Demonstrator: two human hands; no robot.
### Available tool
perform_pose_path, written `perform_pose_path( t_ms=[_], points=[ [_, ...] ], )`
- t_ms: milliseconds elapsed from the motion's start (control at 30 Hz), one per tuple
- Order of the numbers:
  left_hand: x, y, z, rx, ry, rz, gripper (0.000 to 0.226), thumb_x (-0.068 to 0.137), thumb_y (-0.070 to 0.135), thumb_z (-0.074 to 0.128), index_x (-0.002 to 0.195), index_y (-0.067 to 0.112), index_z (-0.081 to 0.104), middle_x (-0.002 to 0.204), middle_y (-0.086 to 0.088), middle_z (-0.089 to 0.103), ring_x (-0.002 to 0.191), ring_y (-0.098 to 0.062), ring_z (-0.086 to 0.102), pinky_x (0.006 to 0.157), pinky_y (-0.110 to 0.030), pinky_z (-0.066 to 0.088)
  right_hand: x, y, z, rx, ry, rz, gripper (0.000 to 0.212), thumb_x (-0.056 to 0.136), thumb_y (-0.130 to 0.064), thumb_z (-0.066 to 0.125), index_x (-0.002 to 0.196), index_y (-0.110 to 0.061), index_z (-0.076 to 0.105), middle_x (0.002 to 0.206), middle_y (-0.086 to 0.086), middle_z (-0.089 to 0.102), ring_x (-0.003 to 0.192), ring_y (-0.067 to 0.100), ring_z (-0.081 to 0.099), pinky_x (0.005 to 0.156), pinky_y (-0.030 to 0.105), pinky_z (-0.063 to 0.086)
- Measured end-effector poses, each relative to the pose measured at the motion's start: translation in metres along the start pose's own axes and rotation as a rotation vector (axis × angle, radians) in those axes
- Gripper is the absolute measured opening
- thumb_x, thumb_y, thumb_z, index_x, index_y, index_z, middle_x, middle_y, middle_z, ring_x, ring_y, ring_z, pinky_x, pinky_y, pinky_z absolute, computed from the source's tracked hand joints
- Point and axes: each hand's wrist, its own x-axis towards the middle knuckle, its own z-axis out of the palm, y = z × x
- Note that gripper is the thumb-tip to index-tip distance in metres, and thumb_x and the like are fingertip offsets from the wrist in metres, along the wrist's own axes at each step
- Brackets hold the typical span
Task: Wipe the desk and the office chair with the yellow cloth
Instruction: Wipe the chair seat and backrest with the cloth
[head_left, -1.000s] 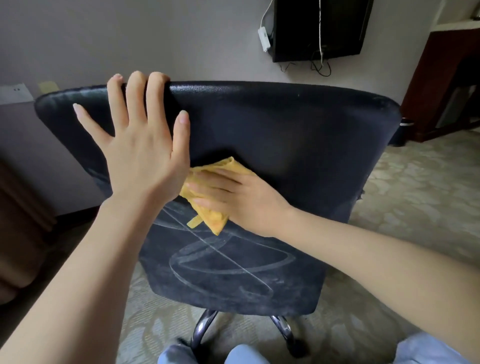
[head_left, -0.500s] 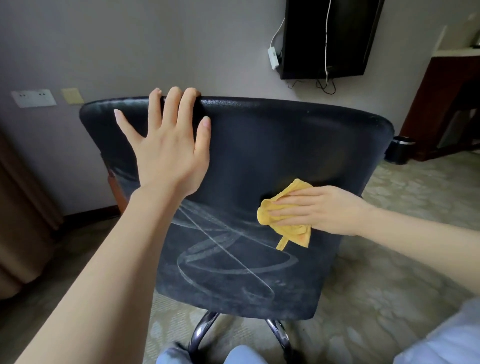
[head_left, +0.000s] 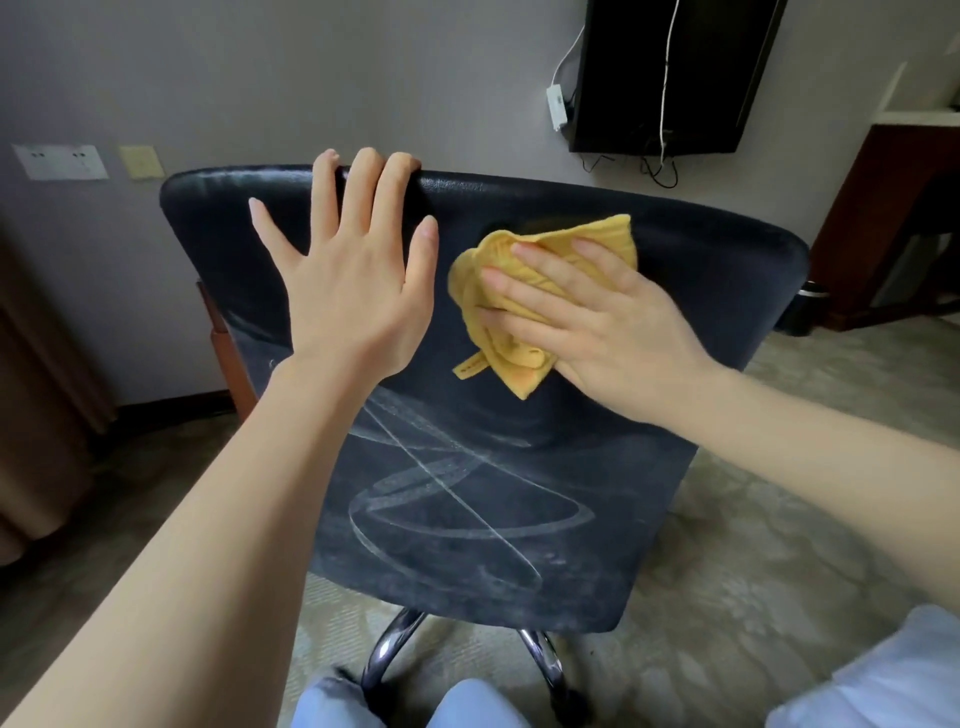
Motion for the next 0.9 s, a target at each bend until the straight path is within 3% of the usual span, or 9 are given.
perform_pose_path(
  t_ms=[167,200,300,400,567,667,733,833,900],
  points=[
    [0.0,-0.002,0.0,0.028,-0.005,0.0,0.044,0.099,0.037,0.022,0.141,0.028,0.03,0.148,0.009,0.028,0.145,-0.019,0.011,0.109,-0.066,0.002,0.013,-0.058,0.019,0.05,-0.22,-0.147,0.061,0.101,-0.032,0.035,0.15,-0.024,0.0,0.158,0.0,-0.008,0.145,0.024,-0.008,0.114,0.042,-0.015],
    [0.001,-0.002,-0.001,0.036,-0.007,0.003,0.044,0.098,0.037,0.022,0.141,0.028,0.029,0.148,0.009,0.028,0.145,-0.018,0.011,0.109,-0.066,0.001,0.01,-0.069,0.023,0.106,-0.25,-0.166,0.061,0.1,-0.03,0.036,0.151,-0.024,0.002,0.158,-0.001,-0.007,0.145,0.022,-0.007,0.115,0.04,-0.013],
    [0.001,-0.004,-0.002,0.047,-0.011,0.007,0.045,0.098,0.037,0.022,0.141,0.029,0.03,0.148,0.011,0.028,0.145,-0.018,0.013,0.109,-0.066,0.002,-0.008,-0.093,0.031,0.247,-0.261,-0.184,0.056,0.095,-0.023,0.046,0.148,-0.026,0.027,0.157,-0.007,0.017,0.145,0.017,0.013,0.119,0.034,0.011],
    [0.001,-0.004,-0.002,0.047,-0.012,0.003,0.044,0.098,0.036,0.023,0.141,0.03,0.029,0.149,0.011,0.027,0.145,-0.017,0.012,0.108,-0.066,0.002,-0.041,-0.106,0.039,0.219,-0.343,-0.326,0.059,0.093,-0.025,0.049,0.148,-0.024,0.028,0.157,-0.007,0.017,0.145,0.015,0.011,0.118,0.034,0.006],
    [0.001,-0.004,-0.002,0.037,-0.013,0.01,0.043,0.098,0.034,0.023,0.14,0.029,0.03,0.147,0.011,0.028,0.144,-0.017,0.013,0.108,-0.067,0.001,-0.095,-0.081,0.043,0.235,-0.29,-0.347,0.055,0.074,-0.028,0.075,0.127,-0.029,0.059,0.14,-0.013,0.048,0.13,0.005,0.043,0.115,0.034,0.013],
    [0.001,-0.004,-0.003,0.021,-0.012,0.019,0.041,0.098,0.034,0.024,0.138,0.028,0.031,0.145,0.01,0.03,0.143,-0.018,0.015,0.107,-0.068,0.002,-0.117,-0.054,0.041,0.297,-0.299,-0.334,0.051,0.072,-0.022,0.079,0.121,-0.023,0.065,0.133,-0.01,0.055,0.122,0.007,0.052,0.109,0.029,0.034],
    [0.001,-0.004,-0.003,0.014,-0.01,0.025,0.04,0.098,0.034,0.024,0.137,0.028,0.031,0.143,0.009,0.031,0.143,-0.018,0.016,0.107,-0.069,0.002,-0.124,-0.034,0.036,0.314,-0.342,-0.335,0.045,0.077,-0.018,0.073,0.122,-0.02,0.065,0.133,-0.009,0.055,0.122,0.009,0.053,0.103,0.031,0.044],
    [0.001,-0.003,-0.003,0.001,-0.014,0.023,0.039,0.097,0.034,0.024,0.135,0.028,0.032,0.141,0.009,0.032,0.142,-0.019,0.016,0.107,-0.07,0.003,-0.131,-0.006,0.029,0.283,-0.35,-0.342,0.044,0.087,-0.012,0.039,0.122,-0.019,0.064,0.135,-0.007,0.054,0.123,0.013,0.053,0.111,0.033,0.031],
    [0.001,-0.002,-0.003,-0.011,-0.021,0.02,0.039,0.098,0.034,0.023,0.135,0.028,0.032,0.141,0.01,0.032,0.142,-0.019,0.016,0.107,-0.07,0.003,-0.13,0.011,0.022,0.263,-0.369,-0.31,0.049,0.087,-0.012,0.031,0.124,-0.019,0.062,0.137,-0.006,0.052,0.125,0.016,0.051,0.109,0.035,0.026]
  ],
)
